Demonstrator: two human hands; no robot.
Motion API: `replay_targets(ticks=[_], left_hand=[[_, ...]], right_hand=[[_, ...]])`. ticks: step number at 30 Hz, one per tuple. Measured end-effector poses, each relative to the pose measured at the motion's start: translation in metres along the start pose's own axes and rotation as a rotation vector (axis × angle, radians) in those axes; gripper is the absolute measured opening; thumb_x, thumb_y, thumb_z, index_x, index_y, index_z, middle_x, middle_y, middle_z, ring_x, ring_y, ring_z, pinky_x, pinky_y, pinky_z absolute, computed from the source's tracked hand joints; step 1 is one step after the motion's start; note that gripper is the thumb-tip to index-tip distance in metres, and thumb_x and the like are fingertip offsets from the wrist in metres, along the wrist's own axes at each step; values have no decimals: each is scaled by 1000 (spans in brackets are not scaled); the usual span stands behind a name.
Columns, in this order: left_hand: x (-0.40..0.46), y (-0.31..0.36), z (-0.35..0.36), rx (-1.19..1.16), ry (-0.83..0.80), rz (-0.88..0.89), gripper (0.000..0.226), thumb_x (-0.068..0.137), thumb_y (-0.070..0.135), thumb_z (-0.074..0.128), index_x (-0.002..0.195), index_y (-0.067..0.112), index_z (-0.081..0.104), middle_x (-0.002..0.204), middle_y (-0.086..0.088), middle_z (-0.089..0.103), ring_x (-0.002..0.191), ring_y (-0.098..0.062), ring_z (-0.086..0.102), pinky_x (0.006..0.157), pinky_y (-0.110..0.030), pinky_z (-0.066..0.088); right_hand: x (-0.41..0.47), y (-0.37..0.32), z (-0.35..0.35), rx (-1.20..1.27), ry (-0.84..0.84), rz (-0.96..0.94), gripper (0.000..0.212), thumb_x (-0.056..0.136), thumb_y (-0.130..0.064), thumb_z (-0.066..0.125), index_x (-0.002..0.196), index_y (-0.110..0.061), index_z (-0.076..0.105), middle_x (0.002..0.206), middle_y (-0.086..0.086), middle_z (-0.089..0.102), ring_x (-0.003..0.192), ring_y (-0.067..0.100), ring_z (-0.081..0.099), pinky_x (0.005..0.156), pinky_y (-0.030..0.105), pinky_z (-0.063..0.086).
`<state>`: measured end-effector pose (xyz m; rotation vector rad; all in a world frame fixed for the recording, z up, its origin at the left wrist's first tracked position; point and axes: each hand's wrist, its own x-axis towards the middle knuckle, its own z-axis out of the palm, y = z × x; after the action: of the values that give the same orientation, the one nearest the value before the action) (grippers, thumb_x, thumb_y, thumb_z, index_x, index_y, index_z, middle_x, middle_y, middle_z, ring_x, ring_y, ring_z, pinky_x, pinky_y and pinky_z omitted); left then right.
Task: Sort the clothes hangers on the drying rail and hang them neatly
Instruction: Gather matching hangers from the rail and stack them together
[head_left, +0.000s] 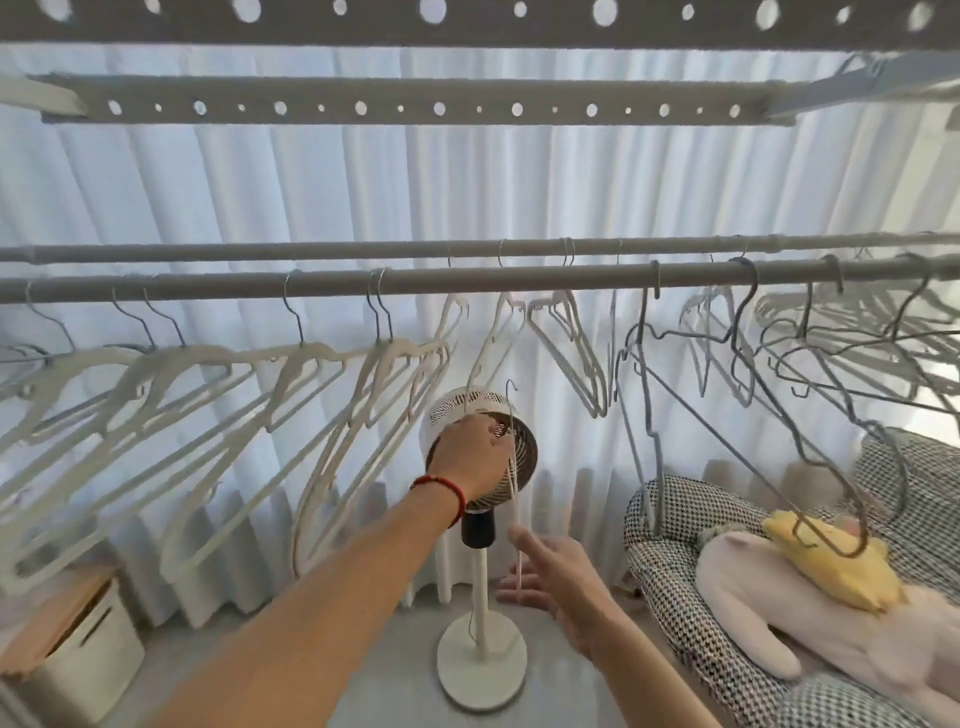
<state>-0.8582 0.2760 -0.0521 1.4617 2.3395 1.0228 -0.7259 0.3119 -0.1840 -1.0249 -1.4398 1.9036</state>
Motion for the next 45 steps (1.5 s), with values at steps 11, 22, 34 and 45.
replay_targets(ticks=[11, 22, 34, 45], left_hand=[[-21, -18, 15, -363, -81, -103, 55, 100, 48, 51, 142, 13, 49, 138, -13, 59, 126, -33, 57, 110, -47, 44], [-56, 0, 17, -415, -96, -13, 38, 104, 30, 50, 138, 13, 56, 131, -6, 63, 115, -22, 64, 101, -44, 53], [-130, -76, 30, 40, -204, -114, 26, 103, 31, 50, 128, 25, 57, 121, 1, 65, 112, -21, 62, 93, -33, 50], [-198, -108, -32, 579, -42, -21, 28, 105, 46, 37, 90, 24, 48, 75, 9, 54, 70, -17, 54, 59, -36, 43]], right_hand=[[-118, 54, -39, -153, -107, 20, 42, 77, -41, 87, 97, -5, 79, 85, 10, 69, 78, 30, 70, 78, 47, 63], [-132, 48, -97, -178, -277, 13, 35, 85, -36, 80, 101, -5, 79, 81, 13, 68, 76, 28, 67, 78, 47, 62], [-70, 35, -160, -59, -825, 245, 67, 91, -45, 61, 133, 7, 60, 129, 29, 62, 81, 20, 61, 55, 27, 51], [-49, -4, -41, -667, -505, -418, 49, 83, -64, 66, 120, -32, 71, 112, -10, 76, 106, 6, 71, 98, 31, 56]])
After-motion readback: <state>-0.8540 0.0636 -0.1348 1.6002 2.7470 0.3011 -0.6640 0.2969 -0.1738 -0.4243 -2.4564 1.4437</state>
